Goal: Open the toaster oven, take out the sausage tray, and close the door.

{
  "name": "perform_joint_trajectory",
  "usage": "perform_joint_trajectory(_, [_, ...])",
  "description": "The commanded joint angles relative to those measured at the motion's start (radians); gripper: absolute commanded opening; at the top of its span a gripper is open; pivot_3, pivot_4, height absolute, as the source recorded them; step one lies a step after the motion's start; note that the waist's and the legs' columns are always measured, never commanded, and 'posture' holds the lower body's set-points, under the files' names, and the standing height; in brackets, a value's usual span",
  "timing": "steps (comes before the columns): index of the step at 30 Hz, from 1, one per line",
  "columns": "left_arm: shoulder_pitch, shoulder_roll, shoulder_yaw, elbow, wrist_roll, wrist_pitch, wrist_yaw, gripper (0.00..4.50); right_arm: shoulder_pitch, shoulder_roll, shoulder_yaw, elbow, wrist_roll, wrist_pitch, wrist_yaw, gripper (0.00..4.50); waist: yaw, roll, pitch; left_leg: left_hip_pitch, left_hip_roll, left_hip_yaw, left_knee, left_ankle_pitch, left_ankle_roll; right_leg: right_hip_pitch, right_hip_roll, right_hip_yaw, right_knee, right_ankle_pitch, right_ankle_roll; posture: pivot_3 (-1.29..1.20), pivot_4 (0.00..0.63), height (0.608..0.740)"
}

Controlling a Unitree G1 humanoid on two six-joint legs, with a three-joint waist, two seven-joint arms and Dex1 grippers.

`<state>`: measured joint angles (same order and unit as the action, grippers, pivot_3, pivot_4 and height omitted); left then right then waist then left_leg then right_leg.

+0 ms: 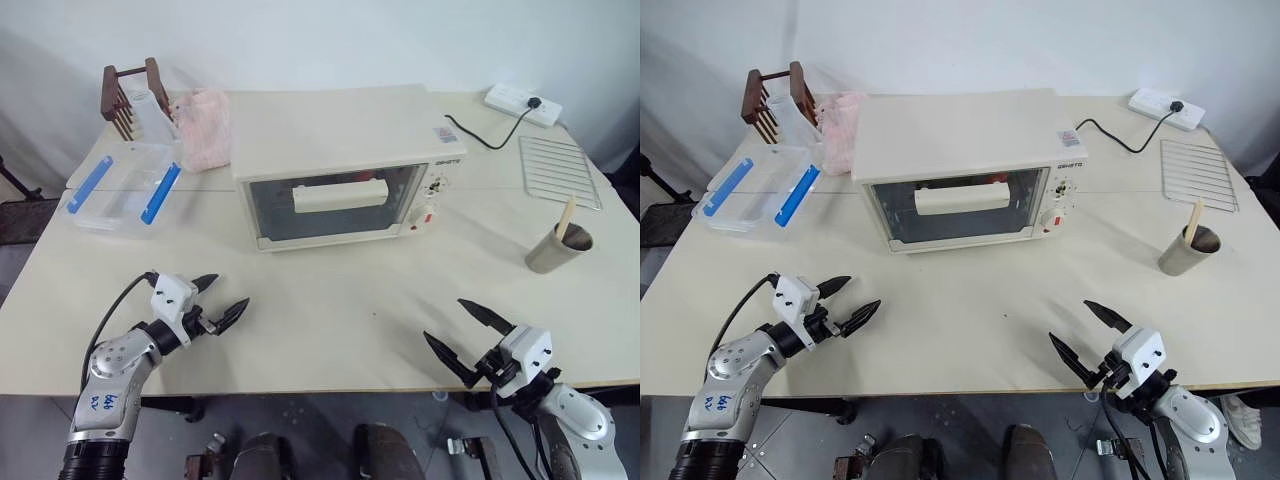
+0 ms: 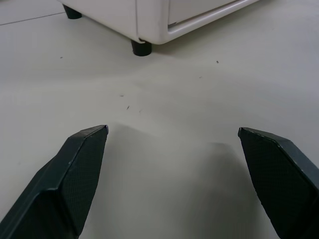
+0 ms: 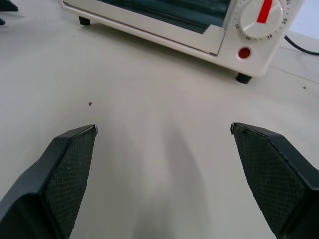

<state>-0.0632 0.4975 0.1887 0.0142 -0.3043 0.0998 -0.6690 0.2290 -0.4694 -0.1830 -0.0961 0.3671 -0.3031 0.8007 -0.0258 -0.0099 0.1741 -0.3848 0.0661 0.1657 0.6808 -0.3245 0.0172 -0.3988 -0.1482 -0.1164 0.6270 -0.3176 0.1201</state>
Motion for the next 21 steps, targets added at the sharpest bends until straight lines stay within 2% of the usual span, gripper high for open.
perform_joint_trajectory(1, [0.000, 0.008, 0.036, -0.026, -0.041, -0.014, -0.019, 4.46, -0.015, -0.005, -0.010, -0.029, 0.059, 0.032, 0.018, 4.50, 0.001, 0.000, 0.000, 0.000, 0.000, 0.000, 0.000, 0.000, 0.000, 0.000, -0.001, 0.000, 0.000, 0.000, 0.000, 0.00, 0.150, 0.740])
perform_joint_trajectory(4, [0.030, -0.007, 0.119, -0.091, -0.192, -0.012, -0.087, 4.46, -0.091, -0.024, 0.017, -0.058, 0.157, 0.181, 0.045, 4.50, -0.007, 0.000, 0.000, 0.000, 0.000, 0.000, 0.000, 0.000, 0.000, 0.000, -0.001, 0.001, 0.000, 0.000, 0.000, 0.00, 0.150, 0.740])
perform_joint_trajectory(8, [0.106, 0.081, 0.245, -0.194, -0.423, 0.142, -0.205, 4.46, -0.312, -0.069, 0.058, -0.077, 0.240, 0.353, 0.098, 4.50, -0.018, 0.000, 0.001, 0.001, 0.002, 0.001, 0.000, 0.000, 0.000, -0.001, 0.000, 0.002, 0.001, 0.000, 0.000, 0.00, 0.150, 0.740])
perform_joint_trajectory(11, [0.147, 0.145, 0.296, -0.250, -0.548, 0.276, -0.227, 4.46, -0.456, -0.068, 0.090, -0.038, 0.260, 0.430, 0.134, 4.50, -0.011, 0.001, 0.001, 0.000, 0.002, 0.000, 0.001, 0.000, 0.000, -0.002, 0.000, 0.002, 0.002, -0.001, -0.001, 0.00, 0.150, 0.740])
perform_joint_trajectory(15, [0.171, 0.169, 0.313, -0.268, -0.556, 0.303, -0.233, 4.46, -0.616, -0.050, 0.138, 0.032, 0.247, 0.489, 0.178, 4.50, 0.003, 0.001, 0.001, -0.001, 0.000, 0.000, 0.000, 0.000, 0.000, -0.002, -0.001, 0.002, 0.002, -0.001, -0.001, 0.00, 0.150, 0.740])
perform_joint_trajectory(21, [0.202, 0.115, 0.293, -0.310, -0.542, 0.288, -0.212, 4.46, -0.784, 0.003, 0.164, 0.114, 0.231, 0.508, 0.198, 4.50, -0.002, 0.001, 0.001, -0.003, -0.001, 0.001, 0.001, 0.000, 0.001, -0.002, -0.001, 0.002, 0.001, 0.001, 0.001, 0.00, 0.150, 0.740])
